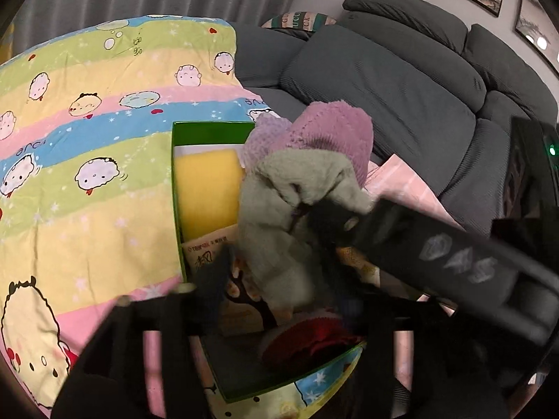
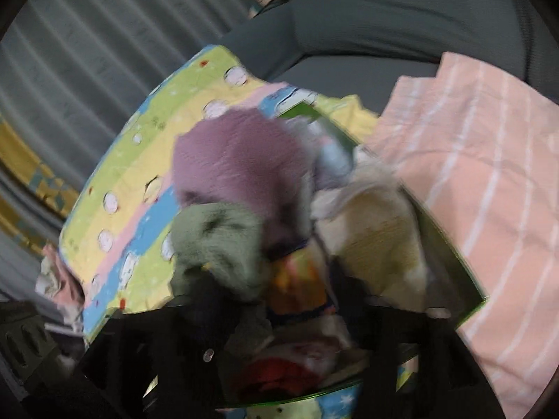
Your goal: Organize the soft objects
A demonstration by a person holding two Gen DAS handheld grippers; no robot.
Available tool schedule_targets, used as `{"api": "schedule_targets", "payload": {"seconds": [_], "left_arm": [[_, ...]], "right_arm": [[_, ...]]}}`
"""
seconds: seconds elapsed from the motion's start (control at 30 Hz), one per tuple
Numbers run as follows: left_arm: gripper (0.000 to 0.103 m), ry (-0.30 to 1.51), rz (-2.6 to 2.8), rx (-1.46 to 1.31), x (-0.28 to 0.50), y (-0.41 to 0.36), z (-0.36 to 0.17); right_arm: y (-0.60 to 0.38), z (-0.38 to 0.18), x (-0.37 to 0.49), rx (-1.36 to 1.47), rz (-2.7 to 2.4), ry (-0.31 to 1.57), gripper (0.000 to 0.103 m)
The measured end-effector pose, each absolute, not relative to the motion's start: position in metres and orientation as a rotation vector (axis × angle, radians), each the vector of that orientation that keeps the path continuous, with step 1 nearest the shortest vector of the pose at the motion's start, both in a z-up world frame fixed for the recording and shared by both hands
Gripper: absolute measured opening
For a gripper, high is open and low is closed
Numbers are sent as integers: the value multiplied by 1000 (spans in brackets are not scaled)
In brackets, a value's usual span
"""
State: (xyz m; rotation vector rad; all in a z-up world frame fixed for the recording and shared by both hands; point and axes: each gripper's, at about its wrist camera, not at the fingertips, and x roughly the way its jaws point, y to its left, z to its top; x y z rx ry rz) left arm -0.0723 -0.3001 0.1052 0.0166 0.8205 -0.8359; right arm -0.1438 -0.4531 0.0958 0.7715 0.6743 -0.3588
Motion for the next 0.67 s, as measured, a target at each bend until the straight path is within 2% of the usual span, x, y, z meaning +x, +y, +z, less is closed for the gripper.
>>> {"api": "schedule_targets", "payload": {"seconds": [0.03, 0.23, 0.67], "left_arm": [[78, 822, -832, 15, -72, -301, 106], [101, 804, -786, 43, -80, -296, 114], [102, 755, -762, 34, -93, -277, 130]], "right_arm": [[-456, 97, -147, 789, -351, 658, 84], [-456, 108, -158, 786, -338, 637, 85], [-441, 137, -175, 704, -412, 553, 90]]}}
